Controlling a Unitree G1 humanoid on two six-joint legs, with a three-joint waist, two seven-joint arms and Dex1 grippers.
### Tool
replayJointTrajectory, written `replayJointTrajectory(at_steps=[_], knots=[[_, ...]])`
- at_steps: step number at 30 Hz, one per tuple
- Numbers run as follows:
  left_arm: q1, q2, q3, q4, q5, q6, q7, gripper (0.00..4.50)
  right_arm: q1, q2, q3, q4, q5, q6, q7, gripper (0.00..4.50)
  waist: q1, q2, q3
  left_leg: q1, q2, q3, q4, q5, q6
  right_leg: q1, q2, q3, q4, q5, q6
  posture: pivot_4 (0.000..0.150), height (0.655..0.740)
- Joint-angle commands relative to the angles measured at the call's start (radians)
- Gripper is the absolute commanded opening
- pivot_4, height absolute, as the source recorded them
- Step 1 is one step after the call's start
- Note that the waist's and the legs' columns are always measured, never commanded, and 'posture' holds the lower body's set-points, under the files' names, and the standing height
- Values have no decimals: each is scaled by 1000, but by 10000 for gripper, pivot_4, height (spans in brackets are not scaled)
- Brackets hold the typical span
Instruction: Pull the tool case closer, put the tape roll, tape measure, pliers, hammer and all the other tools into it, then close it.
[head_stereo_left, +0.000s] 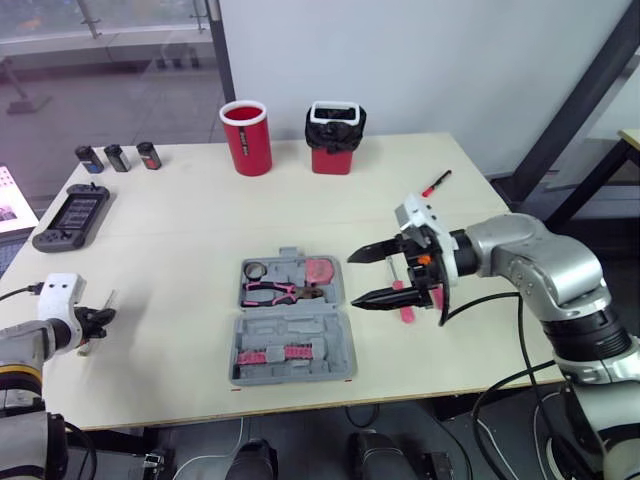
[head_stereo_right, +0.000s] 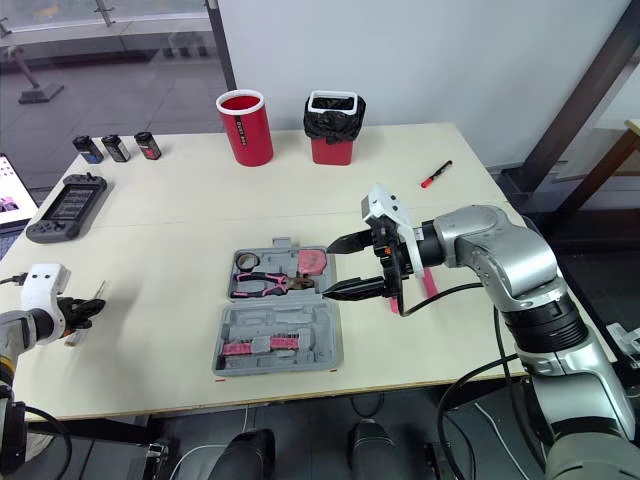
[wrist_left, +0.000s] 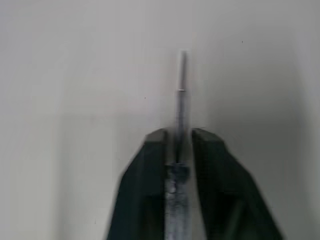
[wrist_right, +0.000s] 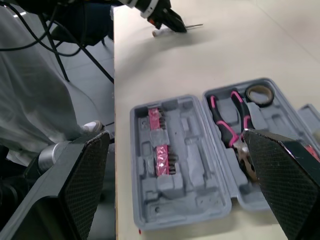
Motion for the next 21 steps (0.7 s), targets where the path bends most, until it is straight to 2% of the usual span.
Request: replayJointTrajectory(at_steps=[1,6,12,21], knots=[[50,30,29,-44,-24,87,-25,545,-23,-19,-21,2,-15,-20,-3,45000,-1,0,0,0,0,0,0,0,0,0,0,0,0,0,0,1500,7400],[83,10,37,-186,-56,164,-47,545,-57,-16,4,54,-55,-40,3,45000,2,0,0,0,0,0,0,0,0,0,0,0,0,0,0,1500,7400],[98,-122,-4,-440,-61,327,34,545,-71,0,11,71,-70,-42,-2,45000,27,4,1,0,0,0,1,0,0,1,0,0,0,0,0,1500,7400],[74,-198,-49,-457,2,352,118,545,-45,-21,8,41,-67,-26,1,45000,41,13,-2,0,-1,0,2,1,0,3,0,0,0,0,1,1500,7400]])
